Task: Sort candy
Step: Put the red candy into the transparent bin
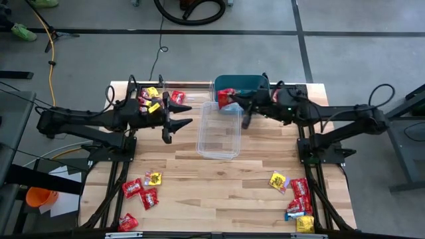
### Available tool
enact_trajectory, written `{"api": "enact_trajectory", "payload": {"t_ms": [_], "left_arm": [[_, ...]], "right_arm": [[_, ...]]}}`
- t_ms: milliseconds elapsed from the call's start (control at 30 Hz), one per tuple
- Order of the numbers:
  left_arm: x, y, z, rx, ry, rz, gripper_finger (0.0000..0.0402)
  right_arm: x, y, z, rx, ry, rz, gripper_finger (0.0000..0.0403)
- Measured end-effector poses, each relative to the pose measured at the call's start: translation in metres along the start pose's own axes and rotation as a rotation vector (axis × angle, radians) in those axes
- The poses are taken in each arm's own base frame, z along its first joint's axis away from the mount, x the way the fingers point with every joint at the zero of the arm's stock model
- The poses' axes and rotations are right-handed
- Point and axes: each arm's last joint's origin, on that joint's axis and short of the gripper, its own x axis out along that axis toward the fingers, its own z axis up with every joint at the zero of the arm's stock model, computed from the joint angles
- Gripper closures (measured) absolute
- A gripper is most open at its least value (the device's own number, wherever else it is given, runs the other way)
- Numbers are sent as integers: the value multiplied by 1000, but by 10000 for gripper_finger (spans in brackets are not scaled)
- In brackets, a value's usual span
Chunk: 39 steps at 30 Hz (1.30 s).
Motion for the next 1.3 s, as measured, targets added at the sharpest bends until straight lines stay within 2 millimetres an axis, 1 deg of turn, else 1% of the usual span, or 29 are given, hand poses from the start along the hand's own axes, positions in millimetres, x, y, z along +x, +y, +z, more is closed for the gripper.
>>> {"api": "enact_trajectory", "payload": {"t_ms": [200,300,400,567,800,900,1167,1300], "left_arm": [[9,6,-2,24,35,38,193],[15,8,-5,40,52,52,193],[21,8,-7,47,63,56,193],[31,8,-13,49,88,58,193],[40,7,-14,42,25,54,193],[43,7,-12,37,-11,51,193],[50,7,-19,16,-2,53,193],[50,6,-16,8,-36,53,198]], "right_arm": [[19,20,-3,-17,42,13,403],[25,28,-4,-7,26,-23,403],[28,34,-4,-1,-7,-20,403],[34,39,-5,18,-38,-17,403],[35,44,-6,28,-51,2,403],[36,45,-8,27,-44,3,403],[43,50,-14,38,-46,14,403],[43,51,-14,42,-37,18,403]]}}
